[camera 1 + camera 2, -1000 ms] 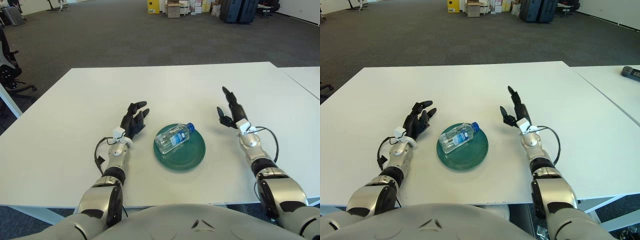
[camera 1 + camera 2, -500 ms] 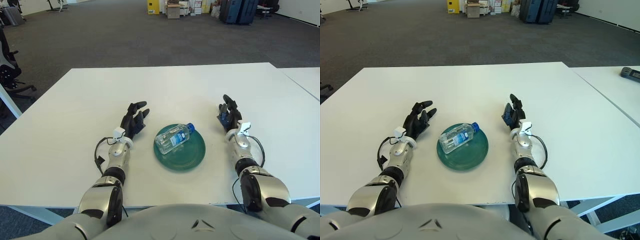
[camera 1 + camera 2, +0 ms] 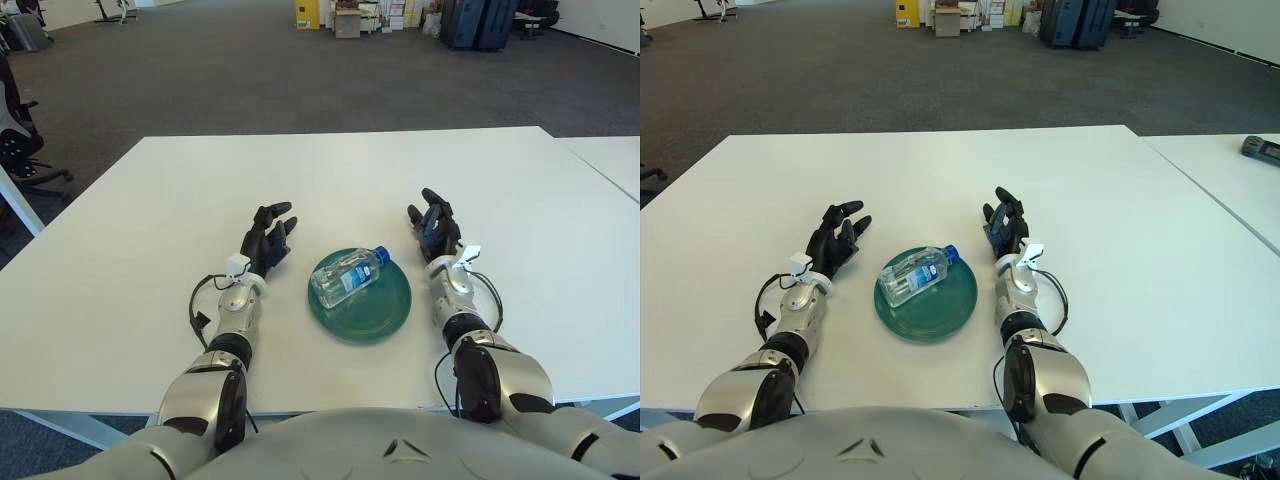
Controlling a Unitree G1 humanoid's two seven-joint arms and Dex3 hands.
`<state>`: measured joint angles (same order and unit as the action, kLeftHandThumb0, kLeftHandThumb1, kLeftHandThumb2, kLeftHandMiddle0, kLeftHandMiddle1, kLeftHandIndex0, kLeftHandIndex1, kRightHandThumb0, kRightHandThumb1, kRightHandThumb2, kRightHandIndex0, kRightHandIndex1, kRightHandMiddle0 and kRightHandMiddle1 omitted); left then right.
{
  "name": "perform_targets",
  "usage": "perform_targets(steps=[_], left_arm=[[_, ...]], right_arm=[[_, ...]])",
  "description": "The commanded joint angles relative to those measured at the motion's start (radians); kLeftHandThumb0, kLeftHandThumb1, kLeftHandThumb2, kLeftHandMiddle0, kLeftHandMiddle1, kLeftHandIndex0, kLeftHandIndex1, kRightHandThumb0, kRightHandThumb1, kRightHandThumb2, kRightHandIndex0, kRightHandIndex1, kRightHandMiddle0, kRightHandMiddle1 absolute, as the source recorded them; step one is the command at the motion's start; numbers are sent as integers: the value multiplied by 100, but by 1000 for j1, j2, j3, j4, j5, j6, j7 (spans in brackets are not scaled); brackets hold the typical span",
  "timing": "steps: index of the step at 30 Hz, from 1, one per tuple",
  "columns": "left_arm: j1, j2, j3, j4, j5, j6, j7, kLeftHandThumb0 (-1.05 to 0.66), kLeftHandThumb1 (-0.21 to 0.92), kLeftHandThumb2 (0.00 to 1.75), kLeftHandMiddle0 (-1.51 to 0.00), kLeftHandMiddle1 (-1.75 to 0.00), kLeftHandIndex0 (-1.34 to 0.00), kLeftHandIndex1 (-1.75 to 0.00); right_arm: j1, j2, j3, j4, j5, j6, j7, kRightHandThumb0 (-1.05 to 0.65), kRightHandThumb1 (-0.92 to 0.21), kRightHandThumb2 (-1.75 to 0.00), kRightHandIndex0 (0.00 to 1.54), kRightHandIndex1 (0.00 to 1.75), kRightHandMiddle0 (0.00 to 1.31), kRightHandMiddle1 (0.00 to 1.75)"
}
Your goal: Put the bottle into the plate.
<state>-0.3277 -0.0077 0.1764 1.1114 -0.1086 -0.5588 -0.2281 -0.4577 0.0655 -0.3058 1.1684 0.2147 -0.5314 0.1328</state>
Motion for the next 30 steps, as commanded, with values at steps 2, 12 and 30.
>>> perform_targets(steps=[2,12,30], left_arm=[[48,-5,8,51,-3,48,17,-82,92,84,-53,-22,-10,-108],[45,-7,16,55,-8,30,12,-81,92,83,-54,-24,-12,-110],[48,1,17,38,-7,-11,-13,-77,92,83,-47,-23,-1,-99]], right_arm=[[74,7,-25,86,20,120,-10,-73,-92,-97,40,8,0,82],[72,-7,-27,78,3,105,-24,-75,-92,-100,41,8,0,83],[87,-33,2,54,-38,62,-32,-74,-92,-95,44,9,0,89]])
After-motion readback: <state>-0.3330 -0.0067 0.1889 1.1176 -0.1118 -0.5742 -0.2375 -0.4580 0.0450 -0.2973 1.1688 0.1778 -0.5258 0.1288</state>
